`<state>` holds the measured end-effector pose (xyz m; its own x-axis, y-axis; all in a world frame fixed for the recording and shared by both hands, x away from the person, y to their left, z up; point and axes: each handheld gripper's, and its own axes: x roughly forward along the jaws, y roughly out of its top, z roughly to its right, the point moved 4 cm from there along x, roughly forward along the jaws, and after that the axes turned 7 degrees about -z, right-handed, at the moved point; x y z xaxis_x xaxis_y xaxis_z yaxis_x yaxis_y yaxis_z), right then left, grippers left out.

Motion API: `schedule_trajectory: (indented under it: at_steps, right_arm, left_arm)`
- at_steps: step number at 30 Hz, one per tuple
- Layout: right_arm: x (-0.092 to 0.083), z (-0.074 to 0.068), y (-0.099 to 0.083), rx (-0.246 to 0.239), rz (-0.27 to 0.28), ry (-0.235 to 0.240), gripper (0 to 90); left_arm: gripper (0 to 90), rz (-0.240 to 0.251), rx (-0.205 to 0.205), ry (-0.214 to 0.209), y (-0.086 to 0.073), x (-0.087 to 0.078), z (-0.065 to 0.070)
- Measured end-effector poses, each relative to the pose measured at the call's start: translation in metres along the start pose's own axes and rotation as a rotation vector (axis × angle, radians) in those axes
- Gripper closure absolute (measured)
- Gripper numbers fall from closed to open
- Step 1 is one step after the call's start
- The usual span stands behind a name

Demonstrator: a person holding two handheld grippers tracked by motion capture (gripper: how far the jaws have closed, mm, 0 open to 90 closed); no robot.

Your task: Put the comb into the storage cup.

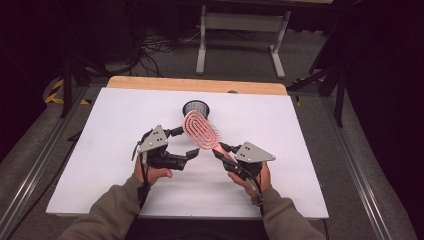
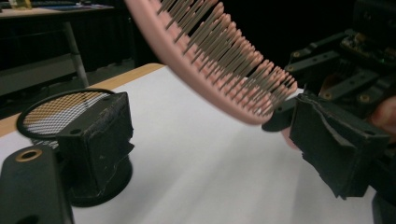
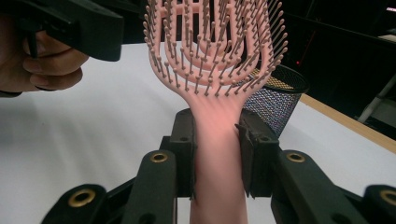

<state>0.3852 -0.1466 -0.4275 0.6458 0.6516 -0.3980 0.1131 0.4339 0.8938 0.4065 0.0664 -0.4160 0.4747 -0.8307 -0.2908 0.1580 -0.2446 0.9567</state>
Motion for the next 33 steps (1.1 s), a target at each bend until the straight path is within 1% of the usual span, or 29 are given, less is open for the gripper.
schedule_trajectory:
  at_steps: [2,3,5,7,10,12,13,14,16,17,20,22,25,26,28,33]
  right_arm:
    - [0.0,-0.002,0.0,-0.011,0.001,-0.002,69.7]
    - [0.001,-0.003,0.0,-0.013,0.001,-0.004,69.7]
    - [0.001,-0.004,0.0,-0.016,0.001,-0.009,69.8]
    - [0.001,-0.005,0.0,-0.026,0.001,-0.017,69.7]
    - [0.003,-0.007,-0.001,-0.038,-0.001,-0.026,69.8]
    - [0.004,-0.009,-0.002,-0.046,-0.004,-0.026,69.8]
    - [0.005,-0.011,-0.003,-0.053,-0.007,-0.029,69.7]
    - [0.006,-0.012,-0.003,-0.061,-0.009,-0.033,69.7]
    - [0.008,-0.013,-0.005,-0.063,-0.013,-0.035,69.7]
    - [0.008,-0.014,-0.005,-0.065,-0.013,-0.037,69.8]
    - [0.01,-0.015,-0.006,-0.069,-0.02,-0.052,69.7]
    - [0.012,-0.017,-0.007,-0.072,-0.024,-0.061,69.7]
    - [0.014,-0.021,-0.008,-0.096,-0.037,-0.074,69.7]
    - [0.015,-0.022,-0.008,-0.103,-0.041,-0.083,69.6]
    - [0.017,-0.024,-0.009,-0.113,-0.049,-0.082,69.5]
    - [0.017,-0.024,-0.01,-0.105,-0.045,-0.07,69.6]
  left_arm:
    - [15.0,0.007,-0.019,-0.013,0.002,0.004,0.001]
    - [15.3,0.006,-0.027,-0.005,0.003,0.005,0.002]
    - [15.3,0.025,-0.055,-0.026,0.005,0.006,0.002]
    - [17.8,0.042,-0.08,-0.029,0.007,0.008,0.002]
    - [20.5,0.046,-0.1,-0.032,0.008,0.009,0.003]
    - [22.0,0.06,-0.115,-0.035,0.009,0.009,0.003]
    - [24.3,0.073,-0.113,-0.027,0.009,0.008,0.002]
    - [27.5,0.081,-0.12,-0.034,0.01,0.007,0.003]
    - [29.2,0.082,-0.128,-0.02,0.011,0.006,0.002]
    - [32.4,0.088,-0.136,-0.028,0.011,0.006,0.003]
    - [43.7,0.11,-0.138,-0.018,0.01,0.004,0.001]
    - [45.7,0.113,-0.145,-0.019,0.009,0.004,0.0]
    - [49.6,0.121,-0.149,-0.03,0.009,0.003,0.001]
    - [50.5,0.122,-0.146,-0.032,0.009,0.002,0.001]
    - [53.8,0.131,-0.143,-0.033,0.009,0.001,0.003]
    - [59.6,0.151,-0.116,-0.047,0.012,-0.003,0.01]
